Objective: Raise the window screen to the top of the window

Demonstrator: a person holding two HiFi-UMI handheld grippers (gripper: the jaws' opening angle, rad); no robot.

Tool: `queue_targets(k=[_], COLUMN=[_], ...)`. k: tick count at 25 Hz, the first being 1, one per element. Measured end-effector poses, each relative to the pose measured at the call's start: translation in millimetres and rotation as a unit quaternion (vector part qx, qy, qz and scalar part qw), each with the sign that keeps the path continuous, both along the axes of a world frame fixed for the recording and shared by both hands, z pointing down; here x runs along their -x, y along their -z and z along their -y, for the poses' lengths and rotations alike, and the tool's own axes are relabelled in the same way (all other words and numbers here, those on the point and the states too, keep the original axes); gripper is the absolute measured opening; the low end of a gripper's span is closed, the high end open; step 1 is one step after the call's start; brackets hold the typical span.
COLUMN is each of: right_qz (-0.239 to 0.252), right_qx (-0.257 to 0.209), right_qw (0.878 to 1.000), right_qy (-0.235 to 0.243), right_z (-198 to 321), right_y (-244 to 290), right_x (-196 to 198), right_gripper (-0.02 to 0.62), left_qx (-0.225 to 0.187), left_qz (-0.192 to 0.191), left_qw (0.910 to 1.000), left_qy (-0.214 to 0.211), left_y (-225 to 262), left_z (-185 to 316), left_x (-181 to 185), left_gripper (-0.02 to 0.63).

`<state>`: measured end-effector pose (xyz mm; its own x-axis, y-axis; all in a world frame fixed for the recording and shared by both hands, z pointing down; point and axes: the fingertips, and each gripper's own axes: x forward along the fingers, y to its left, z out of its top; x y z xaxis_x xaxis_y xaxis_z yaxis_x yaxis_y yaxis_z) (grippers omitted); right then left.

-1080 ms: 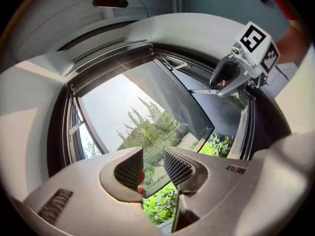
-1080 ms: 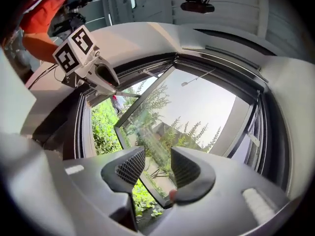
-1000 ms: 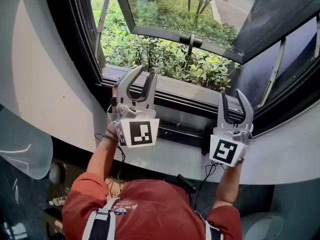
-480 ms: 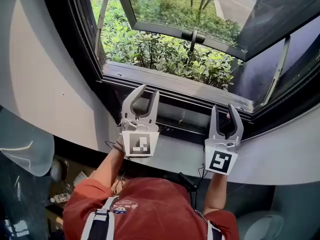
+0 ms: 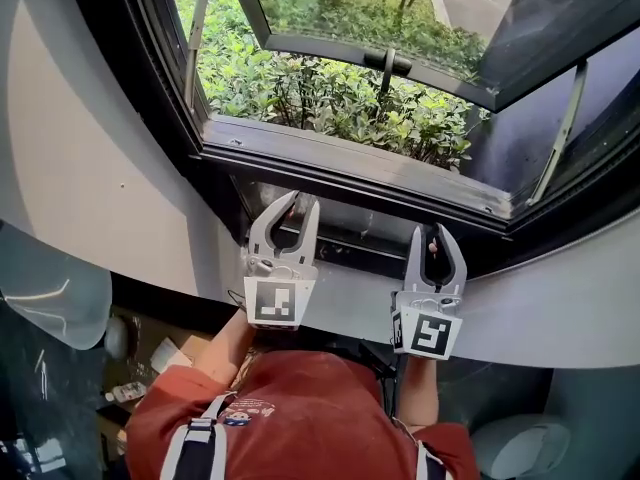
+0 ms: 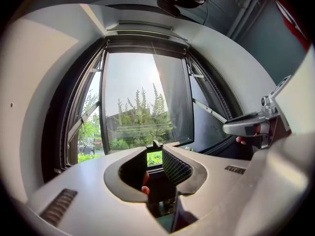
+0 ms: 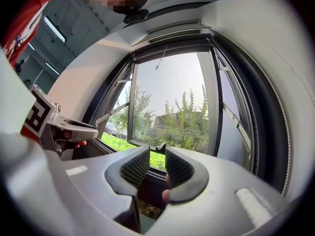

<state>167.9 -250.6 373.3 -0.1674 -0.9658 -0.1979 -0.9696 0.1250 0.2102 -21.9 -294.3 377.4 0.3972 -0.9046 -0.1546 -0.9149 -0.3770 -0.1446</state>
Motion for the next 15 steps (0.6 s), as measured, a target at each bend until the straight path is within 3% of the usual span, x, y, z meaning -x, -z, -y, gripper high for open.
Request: queue_targets(k=[4, 15], right_qz=[0.003, 0.009], right_qx=[0.006, -0.005], right_qw=[1.0, 1.0], right_qy=[-0.005, 0.005], right_z=[-2.3, -4.5], right_y=[-7.8, -5.4], right_x=[2.3, 11.9], right_gripper=[0.009, 0.009], left_qx=[0.004, 0.009], left_qz=[-0.001, -0.005], left_qw=[1.0, 0.9999], left_qy=[0.005, 0.006], left_y=[-7.5, -12.0], left_z=[-4.6, -9.6], left_x=[3.4, 10.9], left_gripper=[0.026, 0.006])
